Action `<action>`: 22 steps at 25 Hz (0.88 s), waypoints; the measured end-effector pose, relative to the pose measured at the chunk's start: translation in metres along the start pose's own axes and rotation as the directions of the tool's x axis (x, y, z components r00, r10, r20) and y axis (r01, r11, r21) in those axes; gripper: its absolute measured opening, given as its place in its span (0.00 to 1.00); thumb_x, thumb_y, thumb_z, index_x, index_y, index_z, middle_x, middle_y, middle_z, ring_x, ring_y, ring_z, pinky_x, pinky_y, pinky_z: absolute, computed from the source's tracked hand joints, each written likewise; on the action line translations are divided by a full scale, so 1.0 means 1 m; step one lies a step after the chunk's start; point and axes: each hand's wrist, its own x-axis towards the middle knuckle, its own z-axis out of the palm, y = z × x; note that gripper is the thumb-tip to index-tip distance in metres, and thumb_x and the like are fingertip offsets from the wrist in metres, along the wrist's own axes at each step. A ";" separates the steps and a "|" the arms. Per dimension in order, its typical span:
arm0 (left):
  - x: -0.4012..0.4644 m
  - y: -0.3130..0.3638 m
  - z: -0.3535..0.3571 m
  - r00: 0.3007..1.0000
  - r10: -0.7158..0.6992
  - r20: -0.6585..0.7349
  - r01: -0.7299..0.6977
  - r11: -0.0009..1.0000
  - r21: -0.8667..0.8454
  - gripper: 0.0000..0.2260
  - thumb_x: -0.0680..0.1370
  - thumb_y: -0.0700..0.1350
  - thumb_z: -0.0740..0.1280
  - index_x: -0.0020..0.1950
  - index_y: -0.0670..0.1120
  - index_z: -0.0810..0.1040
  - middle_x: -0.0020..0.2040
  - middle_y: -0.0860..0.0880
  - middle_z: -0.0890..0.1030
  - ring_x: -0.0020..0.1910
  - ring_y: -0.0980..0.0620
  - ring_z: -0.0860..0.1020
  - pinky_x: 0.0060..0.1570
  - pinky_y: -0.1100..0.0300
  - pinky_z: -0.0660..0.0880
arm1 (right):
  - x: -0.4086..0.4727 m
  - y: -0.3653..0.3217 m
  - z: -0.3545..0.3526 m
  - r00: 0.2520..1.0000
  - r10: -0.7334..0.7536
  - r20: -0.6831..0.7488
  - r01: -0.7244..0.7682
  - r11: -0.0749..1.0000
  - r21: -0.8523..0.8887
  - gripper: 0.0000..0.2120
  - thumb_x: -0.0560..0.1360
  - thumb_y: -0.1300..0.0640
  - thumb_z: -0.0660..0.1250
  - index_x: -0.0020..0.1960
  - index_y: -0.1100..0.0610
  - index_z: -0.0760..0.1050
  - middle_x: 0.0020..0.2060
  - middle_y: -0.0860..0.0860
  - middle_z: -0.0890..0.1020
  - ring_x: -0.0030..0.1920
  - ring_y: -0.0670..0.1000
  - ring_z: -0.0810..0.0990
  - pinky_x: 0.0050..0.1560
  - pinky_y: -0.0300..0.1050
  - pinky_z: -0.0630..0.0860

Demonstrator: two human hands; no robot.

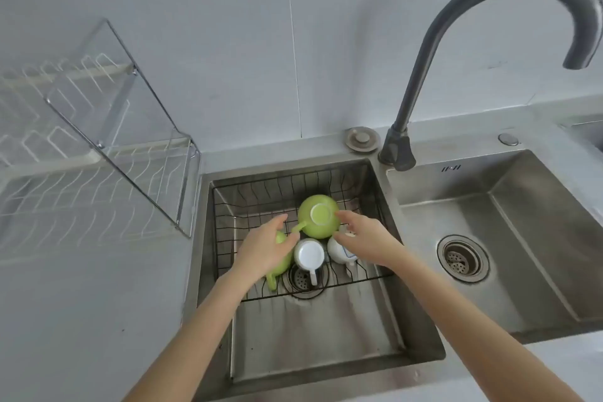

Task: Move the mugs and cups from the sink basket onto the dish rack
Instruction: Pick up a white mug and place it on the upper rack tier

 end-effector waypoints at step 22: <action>0.076 -0.058 0.095 0.919 -0.334 0.207 0.376 0.901 -0.216 0.20 0.77 0.43 0.63 0.68 0.41 0.66 0.64 0.45 0.75 0.61 0.47 0.74 0.38 0.72 0.60 | 0.101 0.051 0.107 0.963 0.206 0.171 -0.221 0.973 0.071 0.29 0.78 0.57 0.57 0.75 0.59 0.49 0.76 0.53 0.55 0.72 0.56 0.64 0.66 0.46 0.63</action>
